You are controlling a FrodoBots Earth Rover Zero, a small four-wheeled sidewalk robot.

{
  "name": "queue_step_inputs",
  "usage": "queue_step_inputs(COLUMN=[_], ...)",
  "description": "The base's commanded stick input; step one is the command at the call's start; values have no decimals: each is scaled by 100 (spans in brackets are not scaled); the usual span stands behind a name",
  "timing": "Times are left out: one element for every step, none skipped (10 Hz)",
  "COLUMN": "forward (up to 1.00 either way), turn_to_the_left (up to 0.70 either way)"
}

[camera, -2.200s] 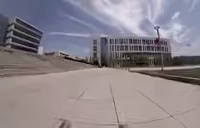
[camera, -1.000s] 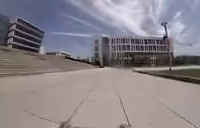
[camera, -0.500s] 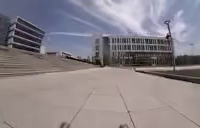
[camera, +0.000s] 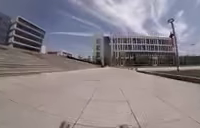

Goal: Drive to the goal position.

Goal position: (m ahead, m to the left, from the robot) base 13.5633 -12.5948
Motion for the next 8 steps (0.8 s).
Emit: queue_step_inputs(forward=[70, 70, 70, 70, 70, 70, 70, 70], turn_to_the_left=[0, 0, 0, 0, 0, 0, 0, 0])
